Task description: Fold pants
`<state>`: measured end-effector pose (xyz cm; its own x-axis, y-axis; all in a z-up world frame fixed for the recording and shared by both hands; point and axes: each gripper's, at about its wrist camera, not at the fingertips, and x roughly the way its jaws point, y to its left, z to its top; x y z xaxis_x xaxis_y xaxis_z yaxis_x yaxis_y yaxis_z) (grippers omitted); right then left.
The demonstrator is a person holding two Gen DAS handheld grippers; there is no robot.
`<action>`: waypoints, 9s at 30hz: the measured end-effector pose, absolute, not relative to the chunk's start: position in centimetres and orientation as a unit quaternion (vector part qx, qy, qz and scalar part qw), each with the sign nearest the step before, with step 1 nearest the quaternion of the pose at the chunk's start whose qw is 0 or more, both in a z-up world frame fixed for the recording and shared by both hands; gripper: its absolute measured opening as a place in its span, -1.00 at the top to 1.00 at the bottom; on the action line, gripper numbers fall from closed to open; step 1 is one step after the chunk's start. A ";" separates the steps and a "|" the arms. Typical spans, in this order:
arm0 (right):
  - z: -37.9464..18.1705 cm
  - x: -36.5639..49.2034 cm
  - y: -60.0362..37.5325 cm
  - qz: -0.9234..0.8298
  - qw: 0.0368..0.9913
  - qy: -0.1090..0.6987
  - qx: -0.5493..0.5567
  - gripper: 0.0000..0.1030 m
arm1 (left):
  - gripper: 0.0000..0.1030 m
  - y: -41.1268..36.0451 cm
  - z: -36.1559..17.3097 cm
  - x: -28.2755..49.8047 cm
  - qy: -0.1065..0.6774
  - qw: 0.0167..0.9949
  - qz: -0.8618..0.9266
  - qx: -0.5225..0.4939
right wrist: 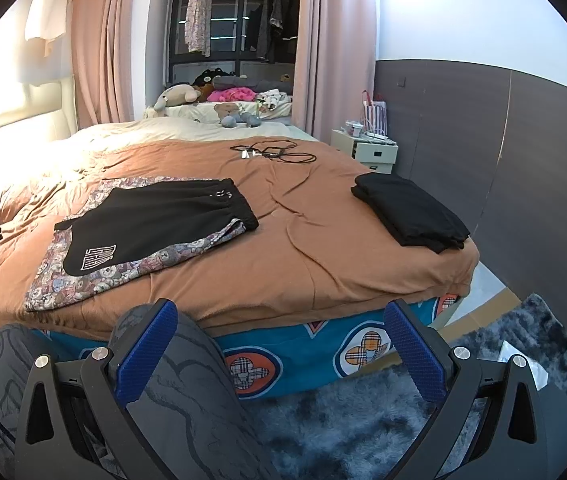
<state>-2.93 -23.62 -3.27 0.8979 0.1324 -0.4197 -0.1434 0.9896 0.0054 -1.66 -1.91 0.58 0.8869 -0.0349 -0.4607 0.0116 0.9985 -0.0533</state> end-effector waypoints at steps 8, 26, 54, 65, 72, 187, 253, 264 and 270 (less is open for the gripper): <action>-3.3 -3.1 -24.0 0.076 0.974 0.211 -0.012 -1.00 | -1.00 -2.2 0.5 -2.4 0.235 0.972 -0.021 -0.021; -3.5 -3.9 -23.2 0.075 0.976 0.204 -0.019 -1.00 | -1.00 -2.4 1.1 -3.6 0.223 0.974 -0.019 -0.027; -3.3 -5.6 -23.2 0.086 0.978 0.188 -0.008 -1.00 | -1.00 -1.7 2.2 -6.5 0.208 0.978 -0.012 -0.024; -3.1 -4.1 -23.0 0.102 0.977 0.185 0.006 -1.00 | -1.00 -0.4 2.2 -5.0 0.208 0.977 -0.019 -0.038; -3.2 -0.6 -22.9 0.111 0.972 0.205 0.013 -1.00 | -1.00 1.4 1.0 -2.5 0.224 0.973 -0.008 -0.050; -11.1 36.8 -19.4 0.246 0.871 0.386 0.179 0.02 | 0.86 17.7 -11.3 13.6 0.352 0.882 0.133 -0.284; -0.9 56.0 -7.1 0.235 0.915 0.313 0.099 -0.60 | -0.80 31.2 -5.6 49.4 0.370 0.906 0.136 -0.153; 0.0 54.8 -8.3 0.248 0.918 0.308 0.007 -0.67 | -0.73 29.4 -7.7 50.2 0.431 0.898 0.084 -0.016; 0.0 55.4 -8.7 0.256 0.911 0.321 -0.047 -0.67 | -0.73 28.5 -10.0 50.3 0.472 0.879 0.047 0.042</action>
